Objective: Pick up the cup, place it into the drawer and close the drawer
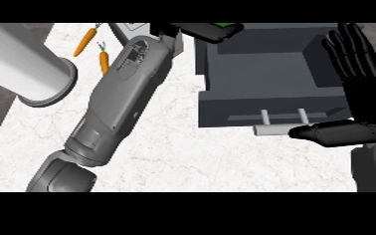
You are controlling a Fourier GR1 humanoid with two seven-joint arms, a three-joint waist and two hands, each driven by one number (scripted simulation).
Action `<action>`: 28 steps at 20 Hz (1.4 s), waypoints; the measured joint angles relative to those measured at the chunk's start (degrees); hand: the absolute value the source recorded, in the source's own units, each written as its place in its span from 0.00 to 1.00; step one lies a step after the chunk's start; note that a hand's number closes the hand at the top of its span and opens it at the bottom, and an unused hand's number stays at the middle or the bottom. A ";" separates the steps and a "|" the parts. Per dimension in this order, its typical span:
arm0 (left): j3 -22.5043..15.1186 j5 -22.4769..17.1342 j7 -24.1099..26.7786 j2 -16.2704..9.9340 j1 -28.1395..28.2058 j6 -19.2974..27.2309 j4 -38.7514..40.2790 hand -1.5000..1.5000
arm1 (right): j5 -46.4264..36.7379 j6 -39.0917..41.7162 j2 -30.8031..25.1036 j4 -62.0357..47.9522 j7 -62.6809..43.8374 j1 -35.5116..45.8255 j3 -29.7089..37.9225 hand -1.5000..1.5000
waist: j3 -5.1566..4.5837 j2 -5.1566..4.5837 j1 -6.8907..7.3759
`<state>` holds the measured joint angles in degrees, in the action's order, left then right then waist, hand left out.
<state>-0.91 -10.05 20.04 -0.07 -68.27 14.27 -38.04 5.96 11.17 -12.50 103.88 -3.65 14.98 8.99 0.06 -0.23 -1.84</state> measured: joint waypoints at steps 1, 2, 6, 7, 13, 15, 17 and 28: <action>-0.63 -0.23 -1.30 0.01 -1.71 0.98 1.54 1.00 | -0.01 0.12 -0.05 -0.42 0.31 0.15 0.07 0.00 | 0.00 -0.06 -0.15; -1.19 -0.53 -2.37 0.02 -3.13 1.76 3.26 1.00 | 0.15 0.41 -0.16 -0.09 0.45 -0.16 0.08 0.00 | 0.01 -0.13 -0.42; -4.36 -2.25 -4.33 0.05 -7.26 4.48 10.36 1.00 | 1.19 0.89 -0.47 -0.89 0.05 1.57 0.38 0.00 | 0.03 -0.56 -1.78; -5.24 -2.55 -4.67 0.05 -7.84 4.89 11.96 1.00 | 1.60 1.43 -0.70 -1.33 0.53 1.68 0.60 0.00 | 0.04 -0.67 -2.10; -10.76 -4.94 -7.07 0.07 -9.56 3.02 18.77 1.00 | 1.84 1.47 -0.31 -0.74 -0.21 3.65 -0.47 0.00 | 0.07 -1.36 -4.73; -12.75 -5.30 -7.40 0.06 -9.06 2.00 20.22 1.00 | 1.70 1.82 0.06 -0.86 0.35 3.48 -1.15 0.00 | 0.08 -1.61 -5.68; -14.51 -5.78 -7.75 0.07 -8.71 1.35 21.08 1.00 | 1.80 2.09 0.17 -0.75 0.25 4.13 -1.69 0.00 | 0.09 -1.84 -6.70; -16.67 -13.81 -3.14 0.07 -5.03 0.41 18.43 0.00 | 6.79 7.98 1.72 -1.70 -0.52 7.48 -6.77 1.00 | 0.02 -2.78 -10.06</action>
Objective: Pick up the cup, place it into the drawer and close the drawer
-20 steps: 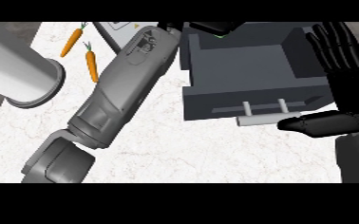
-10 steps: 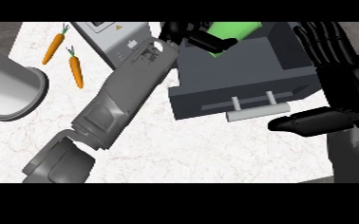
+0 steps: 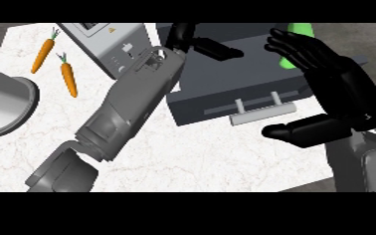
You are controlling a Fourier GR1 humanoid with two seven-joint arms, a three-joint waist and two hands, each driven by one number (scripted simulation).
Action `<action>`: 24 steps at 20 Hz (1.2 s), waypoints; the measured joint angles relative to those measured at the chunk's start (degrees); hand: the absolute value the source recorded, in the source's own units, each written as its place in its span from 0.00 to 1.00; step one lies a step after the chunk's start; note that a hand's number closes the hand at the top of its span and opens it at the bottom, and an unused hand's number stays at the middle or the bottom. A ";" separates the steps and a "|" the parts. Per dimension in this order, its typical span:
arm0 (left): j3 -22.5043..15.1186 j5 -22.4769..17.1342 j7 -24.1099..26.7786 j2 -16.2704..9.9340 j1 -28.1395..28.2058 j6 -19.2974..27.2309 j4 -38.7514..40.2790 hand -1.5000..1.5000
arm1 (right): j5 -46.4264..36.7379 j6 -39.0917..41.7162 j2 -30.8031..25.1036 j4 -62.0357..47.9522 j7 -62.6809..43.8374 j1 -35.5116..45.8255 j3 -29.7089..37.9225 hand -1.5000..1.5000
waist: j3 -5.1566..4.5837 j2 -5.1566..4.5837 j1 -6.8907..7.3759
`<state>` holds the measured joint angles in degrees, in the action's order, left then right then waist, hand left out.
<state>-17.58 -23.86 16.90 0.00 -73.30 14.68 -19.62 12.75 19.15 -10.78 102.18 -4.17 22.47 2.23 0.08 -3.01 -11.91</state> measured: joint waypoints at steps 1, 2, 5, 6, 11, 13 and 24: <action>0.36 -1.10 0.89 0.00 0.00 -0.47 -0.64 0.00 | 0.98 1.44 -0.05 -0.05 -0.02 0.12 -0.78 1.00 | -0.02 0.00 0.02; 0.70 -2.33 1.78 0.00 0.18 -1.07 -1.37 0.00 | 2.07 2.78 0.05 -0.12 -0.35 0.46 -1.75 1.00 | -0.03 0.04 0.16; 1.59 -5.34 4.97 0.01 0.33 -1.35 -2.79 0.00 | 4.84 7.16 -0.81 -0.74 -2.25 1.11 -4.49 1.00 | -0.08 0.20 0.79; 1.86 -6.38 5.70 -0.01 0.32 -1.02 -3.10 0.00 | 4.95 8.75 -1.52 -0.76 -2.99 0.68 -5.73 1.00 | -0.08 0.35 0.90; 3.04 -9.85 8.99 0.00 0.08 0.67 -3.19 0.00 | 2.04 15.61 -7.82 -0.35 -6.87 -0.62 -9.92 0.00 | -0.10 1.12 3.16; 3.12 -10.74 9.84 0.00 -0.16 1.53 -2.85 0.00 | -1.33 16.18 -9.21 -0.50 -7.82 -1.24 -11.40 0.00 | -0.08 1.39 4.41; 4.27 -13.66 14.03 -0.22 4.16 0.16 -3.99 0.00 | -29.51 7.72 -10.28 -10.34 0.98 -6.09 -19.45 0.00 | -0.02 2.37 10.88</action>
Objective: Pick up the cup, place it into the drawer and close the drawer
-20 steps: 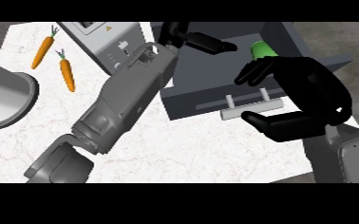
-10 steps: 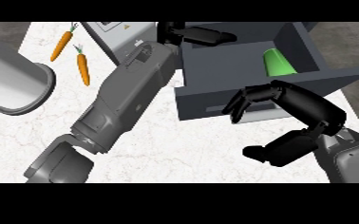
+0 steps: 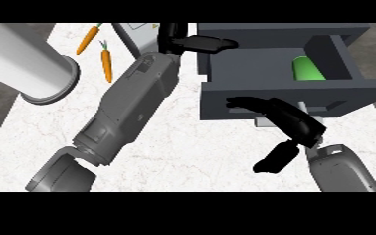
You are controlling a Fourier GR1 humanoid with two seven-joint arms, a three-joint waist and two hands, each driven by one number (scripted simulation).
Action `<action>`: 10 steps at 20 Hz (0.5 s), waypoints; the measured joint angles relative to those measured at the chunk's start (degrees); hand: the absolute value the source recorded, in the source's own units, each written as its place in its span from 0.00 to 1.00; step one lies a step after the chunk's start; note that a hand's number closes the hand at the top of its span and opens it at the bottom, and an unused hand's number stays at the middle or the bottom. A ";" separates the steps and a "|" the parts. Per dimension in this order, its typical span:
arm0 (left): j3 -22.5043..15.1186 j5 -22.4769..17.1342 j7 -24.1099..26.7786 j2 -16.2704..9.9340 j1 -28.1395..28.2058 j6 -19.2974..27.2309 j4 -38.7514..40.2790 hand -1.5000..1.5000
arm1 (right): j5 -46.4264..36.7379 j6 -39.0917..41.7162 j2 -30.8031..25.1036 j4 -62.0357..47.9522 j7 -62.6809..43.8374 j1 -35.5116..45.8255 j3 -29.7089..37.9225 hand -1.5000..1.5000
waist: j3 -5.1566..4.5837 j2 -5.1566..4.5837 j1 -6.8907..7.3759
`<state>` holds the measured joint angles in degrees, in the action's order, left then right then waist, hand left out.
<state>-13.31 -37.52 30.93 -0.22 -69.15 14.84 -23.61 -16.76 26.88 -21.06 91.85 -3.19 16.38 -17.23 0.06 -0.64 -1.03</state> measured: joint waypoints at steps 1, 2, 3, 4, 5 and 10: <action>0.10 0.02 0.77 -0.03 0.99 -0.66 -0.16 0.00 | -1.82 -0.75 0.16 -2.73 1.65 0.02 -0.90 0.00 | 0.00 -0.02 0.47; 0.30 -0.09 0.82 -0.32 1.64 -1.20 -0.54 0.00 | -3.59 -1.38 0.63 -5.51 2.58 0.84 -1.87 0.00 | 0.01 0.00 1.04; 0.32 -0.08 1.17 -0.23 2.46 -1.35 -1.17 0.00 | -5.34 -2.30 1.05 -8.75 3.92 1.77 -2.55 0.00 | 0.01 0.04 1.65; 0.47 -0.15 1.15 -0.58 2.96 -1.66 -1.74 0.00 | -6.91 -3.21 1.28 -12.23 5.61 2.58 -3.04 1.00 | 0.02 0.04 2.19; 0.63 -0.24 1.30 -0.98 3.73 -1.99 -2.58 0.00 | -8.26 -4.14 1.68 -15.69 7.01 3.56 -3.34 1.00 | 0.02 0.08 2.65; 0.58 -0.28 1.49 -3.12 8.46 -4.59 -5.96 0.00 | -12.60 -9.25 3.64 -33.14 13.53 10.67 -1.92 1.00 | -0.01 0.05 4.79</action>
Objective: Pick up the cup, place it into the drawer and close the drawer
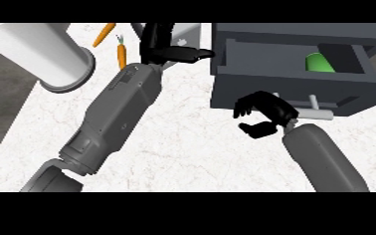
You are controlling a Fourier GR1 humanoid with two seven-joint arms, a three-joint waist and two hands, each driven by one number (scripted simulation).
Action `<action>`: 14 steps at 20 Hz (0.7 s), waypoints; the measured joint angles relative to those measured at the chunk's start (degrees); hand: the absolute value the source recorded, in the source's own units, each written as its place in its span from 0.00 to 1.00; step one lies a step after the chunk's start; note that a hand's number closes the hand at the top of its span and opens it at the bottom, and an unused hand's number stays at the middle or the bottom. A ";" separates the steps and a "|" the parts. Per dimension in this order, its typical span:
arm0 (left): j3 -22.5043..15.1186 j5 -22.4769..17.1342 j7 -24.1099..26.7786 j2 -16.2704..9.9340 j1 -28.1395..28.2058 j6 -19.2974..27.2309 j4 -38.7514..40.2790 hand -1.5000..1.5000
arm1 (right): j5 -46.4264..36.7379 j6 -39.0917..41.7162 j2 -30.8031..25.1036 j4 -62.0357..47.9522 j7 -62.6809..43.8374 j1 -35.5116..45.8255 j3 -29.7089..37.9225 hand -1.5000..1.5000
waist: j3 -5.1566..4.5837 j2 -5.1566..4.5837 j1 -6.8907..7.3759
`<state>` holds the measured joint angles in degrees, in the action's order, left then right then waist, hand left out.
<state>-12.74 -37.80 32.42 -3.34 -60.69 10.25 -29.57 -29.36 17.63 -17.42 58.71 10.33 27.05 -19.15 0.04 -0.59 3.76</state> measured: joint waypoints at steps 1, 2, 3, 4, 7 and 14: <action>0.06 -0.17 -0.60 -0.58 0.58 -0.43 -0.86 0.00 | -0.32 -0.78 0.06 -2.96 1.40 1.77 0.78 1.00 | -0.02 0.03 0.47; 0.13 -0.29 -0.89 -1.29 1.26 -1.16 -1.49 0.00 | -0.22 -1.50 0.46 -5.77 2.63 3.67 1.80 1.00 | 0.01 -0.06 0.80; 0.18 -0.44 -1.10 -1.89 2.10 -1.70 -2.36 0.00 | -0.15 -2.59 0.76 -8.34 4.14 4.92 2.78 1.00 | 0.00 -0.05 1.14; 0.18 -0.57 -1.65 -2.50 2.68 -2.24 -3.24 0.00 | -0.07 -3.53 0.95 -10.88 5.44 6.32 3.77 1.00 | 0.00 -0.07 1.50; 0.05 -0.76 -2.28 -3.75 4.53 -3.53 -5.38 0.00 | 0.86 -5.71 0.33 -17.17 8.63 10.88 7.40 1.00 | 0.17 -0.44 2.72; -0.45 -0.96 -3.45 -5.99 8.03 -6.11 -9.12 0.00 | 3.97 -6.69 -1.11 -26.22 12.91 17.09 13.41 1.00 | 0.55 -0.92 4.49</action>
<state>-13.19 -38.76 28.96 -9.33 -52.66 4.14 -38.69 -25.39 10.93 -18.53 32.49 23.24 44.14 -5.74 0.59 -1.51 8.24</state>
